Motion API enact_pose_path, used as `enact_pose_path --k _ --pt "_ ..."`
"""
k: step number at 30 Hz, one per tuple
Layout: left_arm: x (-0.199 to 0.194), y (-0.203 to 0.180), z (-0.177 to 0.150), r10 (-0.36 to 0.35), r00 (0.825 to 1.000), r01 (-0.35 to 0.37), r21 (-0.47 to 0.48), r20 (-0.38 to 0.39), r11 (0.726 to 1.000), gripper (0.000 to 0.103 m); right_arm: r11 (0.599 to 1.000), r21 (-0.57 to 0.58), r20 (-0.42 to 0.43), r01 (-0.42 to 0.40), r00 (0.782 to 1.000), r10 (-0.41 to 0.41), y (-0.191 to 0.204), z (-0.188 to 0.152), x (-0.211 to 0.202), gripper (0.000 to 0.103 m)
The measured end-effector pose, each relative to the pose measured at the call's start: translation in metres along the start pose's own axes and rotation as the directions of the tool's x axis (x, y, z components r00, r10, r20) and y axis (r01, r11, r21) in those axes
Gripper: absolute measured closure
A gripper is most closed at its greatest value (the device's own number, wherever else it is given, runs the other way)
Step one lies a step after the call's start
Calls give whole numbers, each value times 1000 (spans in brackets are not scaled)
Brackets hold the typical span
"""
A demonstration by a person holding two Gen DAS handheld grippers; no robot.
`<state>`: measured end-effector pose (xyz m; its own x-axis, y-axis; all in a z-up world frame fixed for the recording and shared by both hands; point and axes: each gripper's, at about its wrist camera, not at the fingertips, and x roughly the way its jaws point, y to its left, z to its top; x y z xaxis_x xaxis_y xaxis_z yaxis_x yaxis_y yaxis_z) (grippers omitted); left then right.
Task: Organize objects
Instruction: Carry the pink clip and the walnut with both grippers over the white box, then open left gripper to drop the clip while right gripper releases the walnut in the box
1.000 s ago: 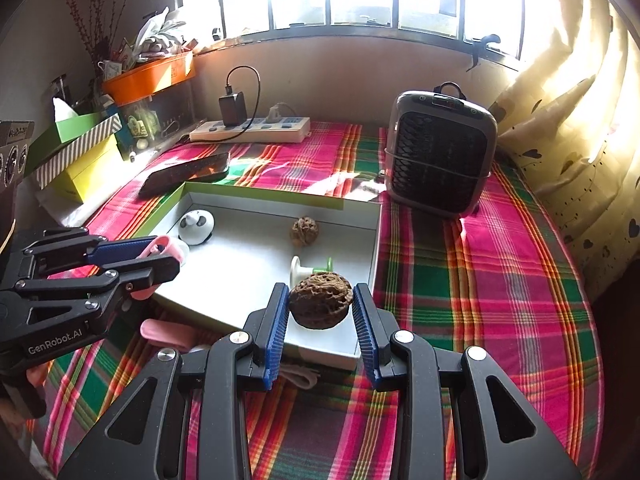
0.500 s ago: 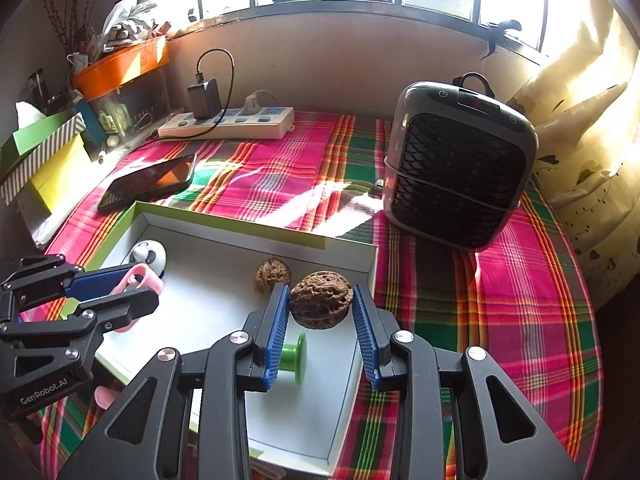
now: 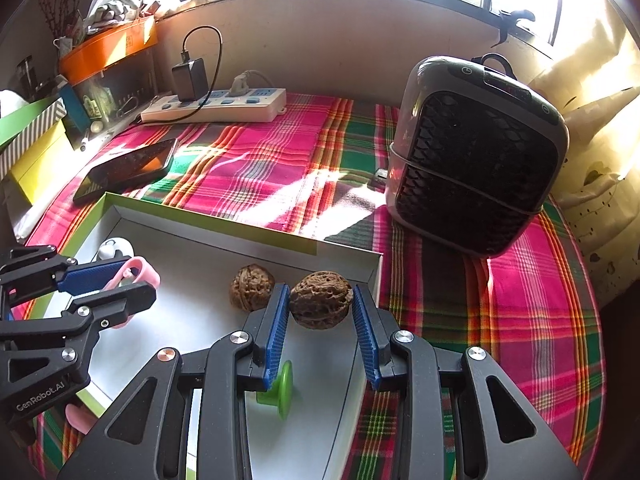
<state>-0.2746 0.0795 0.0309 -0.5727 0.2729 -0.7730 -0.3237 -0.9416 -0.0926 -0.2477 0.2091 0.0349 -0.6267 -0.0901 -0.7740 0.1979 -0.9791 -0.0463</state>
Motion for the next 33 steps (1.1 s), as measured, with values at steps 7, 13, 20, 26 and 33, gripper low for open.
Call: enact_pose_path --k 7,13,20,26,33 --pt "8 3 1 15 1000 -15 -5 -17 1000 82 999 -46 -5 16 1000 -16 6 2 5 69" --pt "12 5 1 18 999 -18 -7 -27 1000 82 998 -59 -10 16 1000 -16 9 3 10 69" --pt "15 6 0 16 999 -16 -9 -40 1000 82 998 -60 -25 11 1000 -12 11 1 15 69" --pt "16 5 -1 14 999 -15 -9 -41 1000 82 998 -63 -25 14 1000 -16 12 1 16 69" --pt "17 5 -1 15 999 -15 -13 -44 1000 81 997 -68 -24 20 999 -22 12 1 16 69"
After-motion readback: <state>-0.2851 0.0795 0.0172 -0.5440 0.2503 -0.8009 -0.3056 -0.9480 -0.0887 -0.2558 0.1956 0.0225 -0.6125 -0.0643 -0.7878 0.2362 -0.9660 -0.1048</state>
